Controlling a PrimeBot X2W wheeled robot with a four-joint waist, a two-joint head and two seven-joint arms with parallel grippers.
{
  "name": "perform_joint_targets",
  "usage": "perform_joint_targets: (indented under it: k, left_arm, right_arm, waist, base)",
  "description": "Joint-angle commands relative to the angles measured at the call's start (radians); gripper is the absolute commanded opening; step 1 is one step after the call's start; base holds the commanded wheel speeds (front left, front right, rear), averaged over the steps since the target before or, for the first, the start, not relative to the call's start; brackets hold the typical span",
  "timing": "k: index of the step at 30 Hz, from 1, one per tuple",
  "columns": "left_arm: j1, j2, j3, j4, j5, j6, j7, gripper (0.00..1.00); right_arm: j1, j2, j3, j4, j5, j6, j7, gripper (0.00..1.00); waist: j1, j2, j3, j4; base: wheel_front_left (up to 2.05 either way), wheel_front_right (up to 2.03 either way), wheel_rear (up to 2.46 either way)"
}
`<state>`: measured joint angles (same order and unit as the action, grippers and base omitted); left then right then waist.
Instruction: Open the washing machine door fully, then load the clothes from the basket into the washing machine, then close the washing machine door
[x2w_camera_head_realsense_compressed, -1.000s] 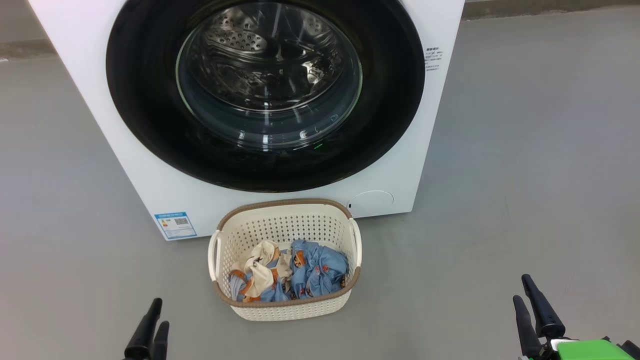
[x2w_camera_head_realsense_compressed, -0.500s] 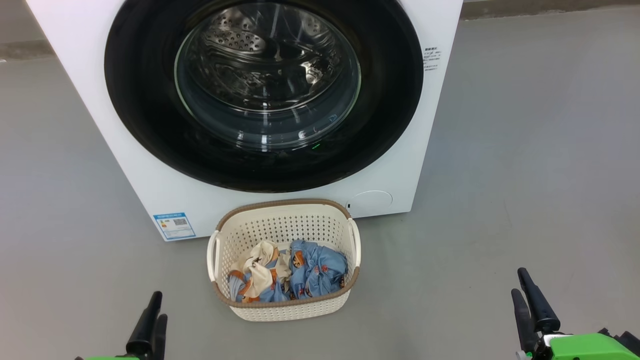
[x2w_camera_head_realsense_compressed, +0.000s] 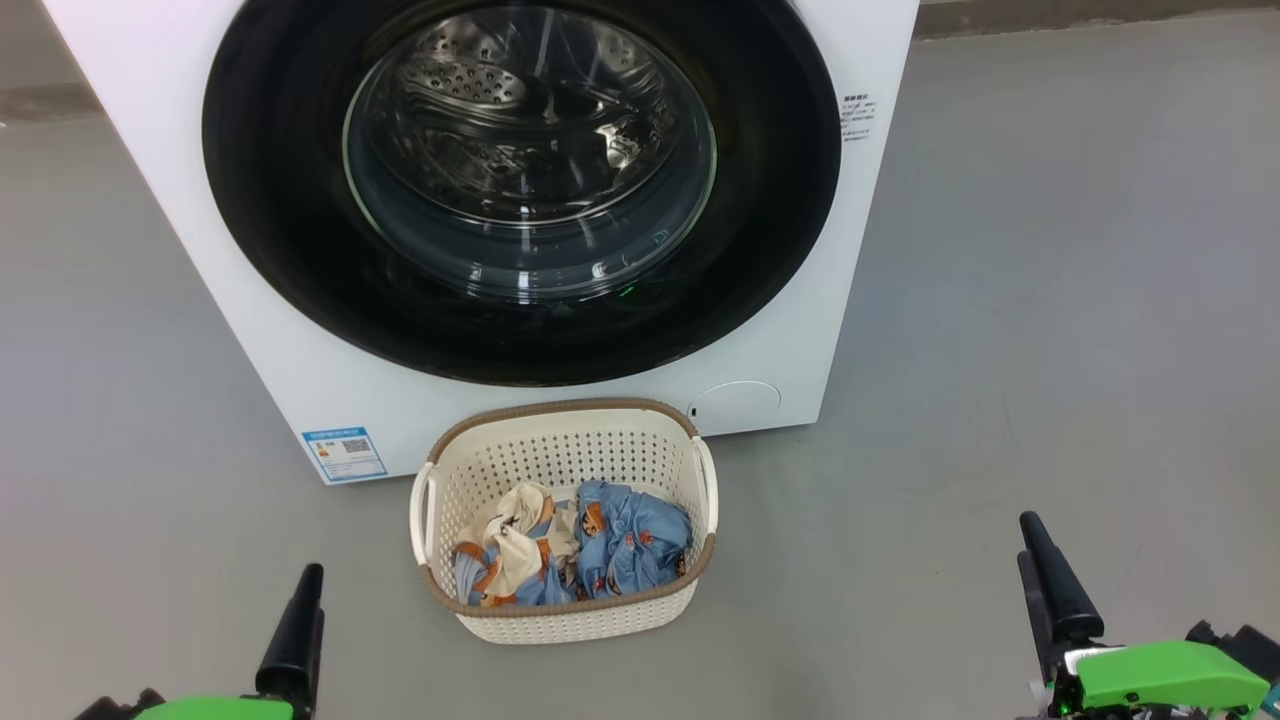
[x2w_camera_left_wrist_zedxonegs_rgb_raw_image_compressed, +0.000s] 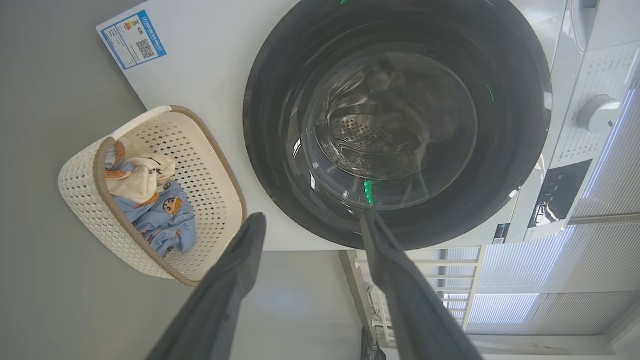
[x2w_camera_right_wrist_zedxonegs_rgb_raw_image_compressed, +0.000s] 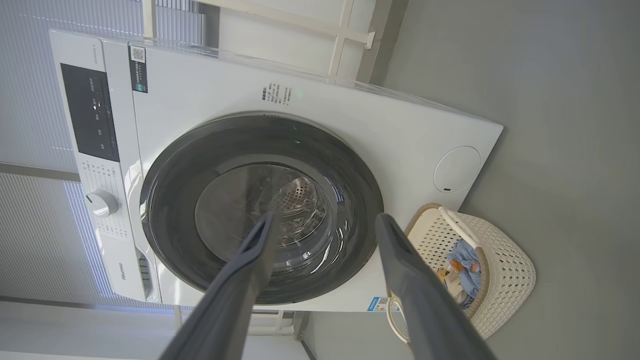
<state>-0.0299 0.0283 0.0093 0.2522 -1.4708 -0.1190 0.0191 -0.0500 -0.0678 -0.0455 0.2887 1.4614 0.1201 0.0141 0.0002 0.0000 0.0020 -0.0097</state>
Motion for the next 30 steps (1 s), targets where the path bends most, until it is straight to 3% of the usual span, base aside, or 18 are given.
perform_joint_targets:
  k: [1,30]
  left_arm:
    - [-0.053,0.025,0.007,-0.037,0.028,-0.005,-0.013,1.0]
    - [-0.069,0.051,-0.01,-0.085,0.329,-0.007,-0.096,1.0]
  right_arm:
    - [-0.057,-0.018,0.012,-0.034,-0.035,0.003,-0.012,1.0]
    - [-0.091,-0.041,0.073,-0.066,-0.326,0.005,-0.094,1.0]
  waist:
    - [-0.0001,0.0,0.0,-0.001]
    - [-0.0001,0.0,0.002,-0.011]
  base:
    - [0.0,0.0,0.0]
    - [0.0,0.0,0.0]
